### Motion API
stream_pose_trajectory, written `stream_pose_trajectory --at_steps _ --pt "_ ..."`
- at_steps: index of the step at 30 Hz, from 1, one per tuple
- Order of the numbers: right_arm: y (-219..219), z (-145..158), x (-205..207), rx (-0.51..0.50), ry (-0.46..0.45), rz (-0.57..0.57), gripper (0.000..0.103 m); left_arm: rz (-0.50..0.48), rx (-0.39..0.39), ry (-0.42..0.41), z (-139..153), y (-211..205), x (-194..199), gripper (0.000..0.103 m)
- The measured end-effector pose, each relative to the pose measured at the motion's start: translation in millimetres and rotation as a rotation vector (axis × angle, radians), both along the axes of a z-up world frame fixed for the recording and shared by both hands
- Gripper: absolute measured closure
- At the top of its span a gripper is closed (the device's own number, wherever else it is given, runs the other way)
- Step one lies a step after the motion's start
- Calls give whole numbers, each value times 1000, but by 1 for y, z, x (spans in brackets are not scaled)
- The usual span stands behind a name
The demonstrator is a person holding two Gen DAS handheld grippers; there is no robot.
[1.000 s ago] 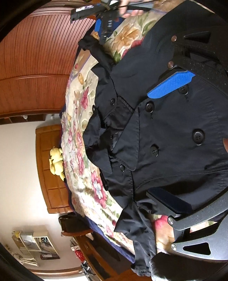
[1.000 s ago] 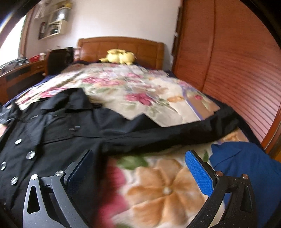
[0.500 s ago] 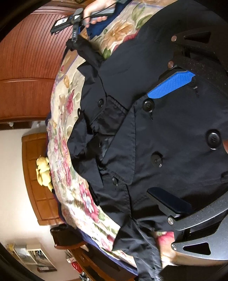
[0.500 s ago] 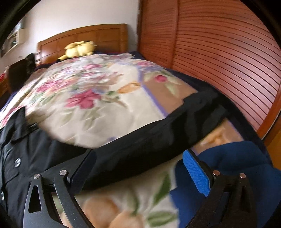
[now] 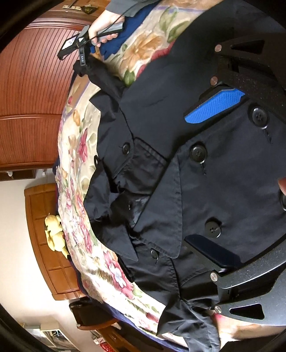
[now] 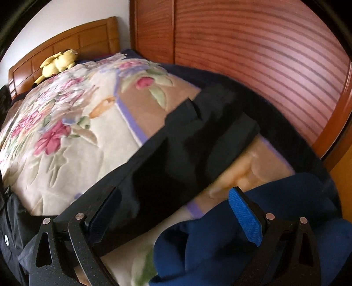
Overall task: Fold large clothes
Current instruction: 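Reach the right gripper to the coat sleeve cuff and close on it, then lift the sleeve with the right gripper, fold it across the coat body, release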
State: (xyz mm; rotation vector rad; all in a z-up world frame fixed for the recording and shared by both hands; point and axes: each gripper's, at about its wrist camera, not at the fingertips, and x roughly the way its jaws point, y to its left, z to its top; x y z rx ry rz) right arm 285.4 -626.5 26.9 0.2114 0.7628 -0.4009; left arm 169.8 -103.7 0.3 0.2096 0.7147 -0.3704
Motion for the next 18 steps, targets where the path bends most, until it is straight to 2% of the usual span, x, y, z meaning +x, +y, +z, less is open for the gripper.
stream_pose_trajectory --at_steps 3,6,8,9,11,12,14,18 --pt "11 -6 9 3 32 -3 15 5 -4 12 -4 3 2 1" --pt "26 -13 18 5 68 11 32 8 -8 29 -9 5 4 1" --pt "40 -17 21 -23 91 32 61 12 2 26 -11 6 5 1" --pt "48 -18 23 -40 101 48 67 18 9 22 -11 6 4 1" --pt "63 -17 24 -64 105 80 90 49 34 10 -13 8 5 1" --pt "73 -14 23 -71 98 105 97 52 35 9 -13 8 5 1" --pt "92 -7 18 -114 92 126 100 48 22 12 -12 11 3 1" --pt "127 28 -3 -167 -4 166 101 60 18 -2 -6 18 -4 1"
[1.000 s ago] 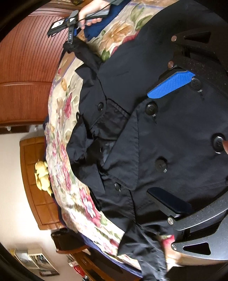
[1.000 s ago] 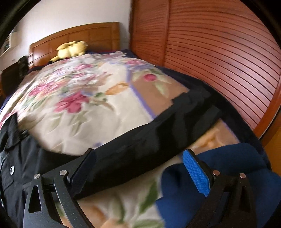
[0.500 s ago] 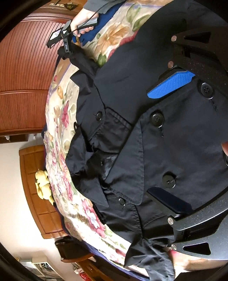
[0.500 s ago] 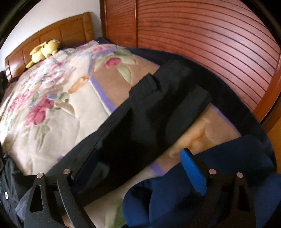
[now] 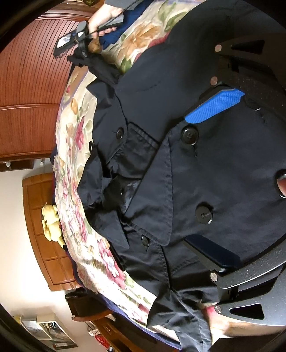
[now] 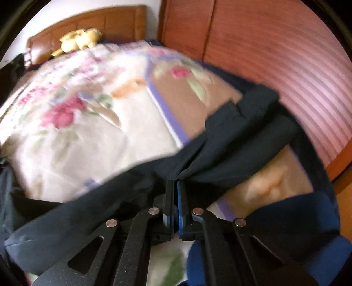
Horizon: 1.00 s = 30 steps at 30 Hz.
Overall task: Fold large clothes
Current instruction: 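Lift the sleeve with the right gripper, fold it across the coat body, release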
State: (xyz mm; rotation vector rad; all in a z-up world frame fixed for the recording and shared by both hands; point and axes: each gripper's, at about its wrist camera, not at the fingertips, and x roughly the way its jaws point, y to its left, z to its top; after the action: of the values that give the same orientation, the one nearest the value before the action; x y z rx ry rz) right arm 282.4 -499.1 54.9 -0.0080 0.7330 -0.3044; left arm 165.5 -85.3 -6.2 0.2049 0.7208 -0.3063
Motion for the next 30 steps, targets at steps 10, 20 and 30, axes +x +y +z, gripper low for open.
stream_pose_trajectory --at_steps 10,20,30 --pt "147 108 -92 -70 -246 256 102 29 -24 -36 20 18 -25 1" --pt "363 155 -198 -52 -356 687 102 112 -99 -54 34 68 -52 1" --pt "496 164 -264 -82 -352 904 102 223 -195 -88 47 138 -64 1"
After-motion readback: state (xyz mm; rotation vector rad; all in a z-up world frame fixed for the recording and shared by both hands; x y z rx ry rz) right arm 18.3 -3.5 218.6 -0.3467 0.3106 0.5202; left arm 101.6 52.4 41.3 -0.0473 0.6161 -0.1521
